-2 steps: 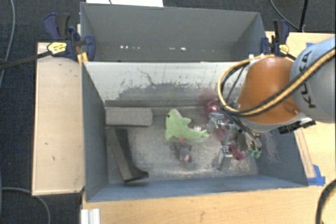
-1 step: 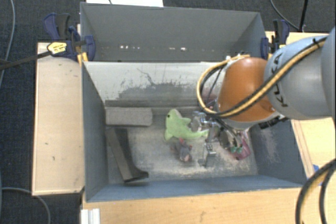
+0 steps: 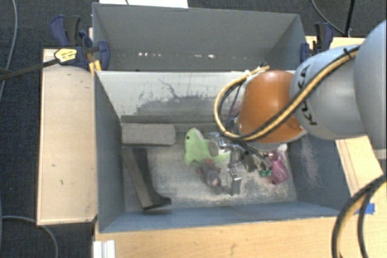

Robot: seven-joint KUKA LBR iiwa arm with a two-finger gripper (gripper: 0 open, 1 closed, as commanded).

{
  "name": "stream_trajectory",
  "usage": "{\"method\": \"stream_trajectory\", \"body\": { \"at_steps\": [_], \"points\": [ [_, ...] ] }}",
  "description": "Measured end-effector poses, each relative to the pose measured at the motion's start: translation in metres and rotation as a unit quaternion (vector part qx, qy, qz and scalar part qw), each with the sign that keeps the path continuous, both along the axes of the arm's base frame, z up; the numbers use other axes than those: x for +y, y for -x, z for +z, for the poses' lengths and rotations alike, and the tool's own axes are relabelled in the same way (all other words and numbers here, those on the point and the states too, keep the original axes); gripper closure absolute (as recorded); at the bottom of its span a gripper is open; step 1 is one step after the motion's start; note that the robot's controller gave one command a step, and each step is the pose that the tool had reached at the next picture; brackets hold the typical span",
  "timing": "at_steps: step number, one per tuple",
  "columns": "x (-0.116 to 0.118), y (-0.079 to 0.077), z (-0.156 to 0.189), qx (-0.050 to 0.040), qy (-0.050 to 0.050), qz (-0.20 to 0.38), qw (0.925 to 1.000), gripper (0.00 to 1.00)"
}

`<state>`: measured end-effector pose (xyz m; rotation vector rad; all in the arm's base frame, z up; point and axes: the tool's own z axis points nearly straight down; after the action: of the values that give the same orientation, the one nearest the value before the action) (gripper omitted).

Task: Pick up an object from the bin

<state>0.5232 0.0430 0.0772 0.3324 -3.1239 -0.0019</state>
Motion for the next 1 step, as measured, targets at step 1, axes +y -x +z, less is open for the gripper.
{"method": "stream_trajectory", "body": {
  "at_steps": [1],
  "points": [
    [0.0067, -0.0067, -0.0025, -0.0043, 0.000, 0.008, 1.0000, 0.00]
  ]
}}
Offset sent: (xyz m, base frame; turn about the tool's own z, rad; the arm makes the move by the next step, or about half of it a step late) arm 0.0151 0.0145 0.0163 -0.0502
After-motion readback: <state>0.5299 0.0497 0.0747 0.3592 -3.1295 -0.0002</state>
